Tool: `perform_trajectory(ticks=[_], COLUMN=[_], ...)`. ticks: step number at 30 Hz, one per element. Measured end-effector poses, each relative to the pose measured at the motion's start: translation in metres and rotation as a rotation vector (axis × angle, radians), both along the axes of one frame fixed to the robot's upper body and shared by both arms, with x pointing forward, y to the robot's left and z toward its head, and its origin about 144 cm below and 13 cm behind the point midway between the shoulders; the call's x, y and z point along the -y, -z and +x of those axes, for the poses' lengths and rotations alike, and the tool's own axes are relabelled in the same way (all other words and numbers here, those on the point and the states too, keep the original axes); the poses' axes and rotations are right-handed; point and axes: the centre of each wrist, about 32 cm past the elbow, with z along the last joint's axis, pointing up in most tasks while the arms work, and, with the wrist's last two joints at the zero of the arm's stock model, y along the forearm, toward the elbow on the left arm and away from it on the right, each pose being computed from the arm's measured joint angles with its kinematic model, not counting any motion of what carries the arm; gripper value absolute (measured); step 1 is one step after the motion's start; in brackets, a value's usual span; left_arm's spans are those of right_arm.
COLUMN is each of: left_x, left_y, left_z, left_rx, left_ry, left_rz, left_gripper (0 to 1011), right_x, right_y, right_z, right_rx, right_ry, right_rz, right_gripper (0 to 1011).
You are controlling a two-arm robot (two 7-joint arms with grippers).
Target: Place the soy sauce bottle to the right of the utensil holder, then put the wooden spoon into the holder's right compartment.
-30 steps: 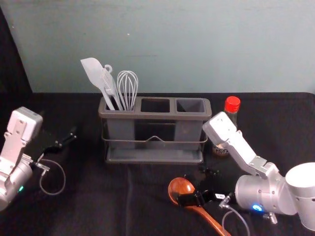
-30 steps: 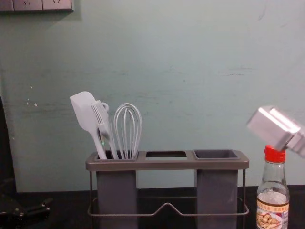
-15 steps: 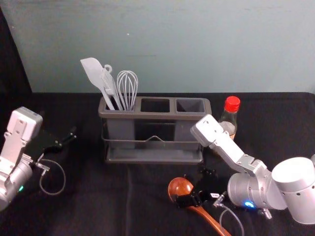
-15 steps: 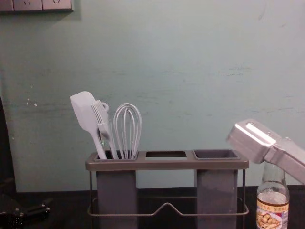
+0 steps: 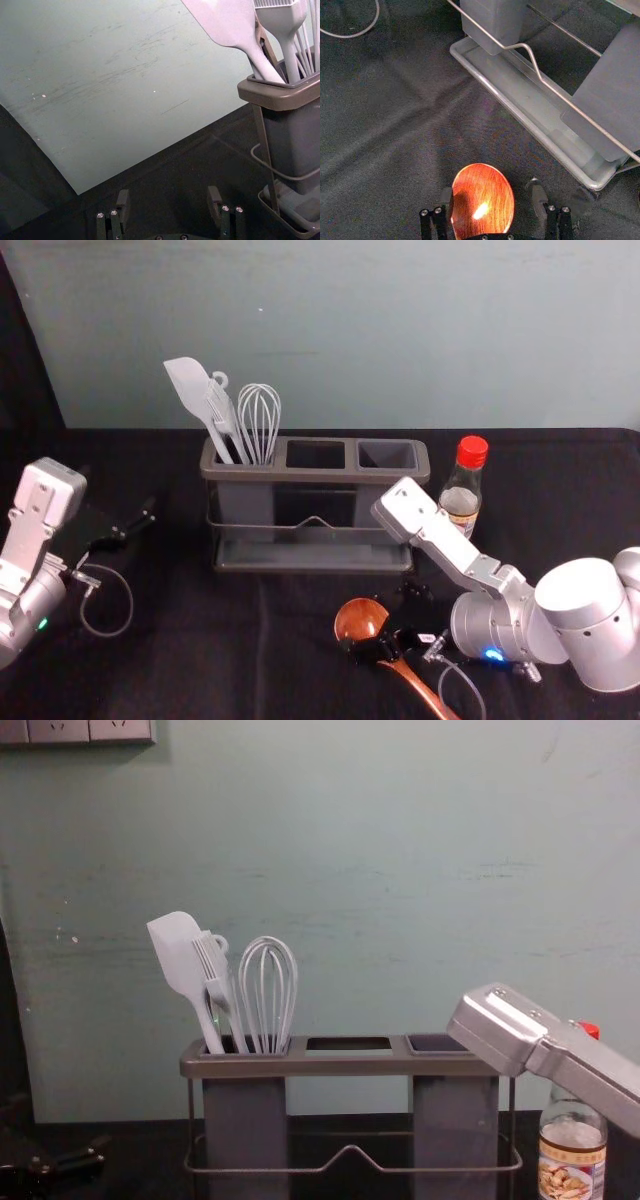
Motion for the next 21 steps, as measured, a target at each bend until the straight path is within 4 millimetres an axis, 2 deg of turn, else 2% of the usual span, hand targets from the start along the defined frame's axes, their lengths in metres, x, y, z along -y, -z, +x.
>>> perform_trajectory(ticks=[21], left_x=[0.0], left_y=[0.0], left_z=[0.0], left_rx=[0.0], left_ry=[0.0], left_rz=[0.0], left_gripper=[1011], right_x=[-0.0014], right_y=[-0.0021], right_z=[-0.0041], right_rx=[0.047], right_ry=[-0.022], right_rz=[-0.019], right_gripper=[1002])
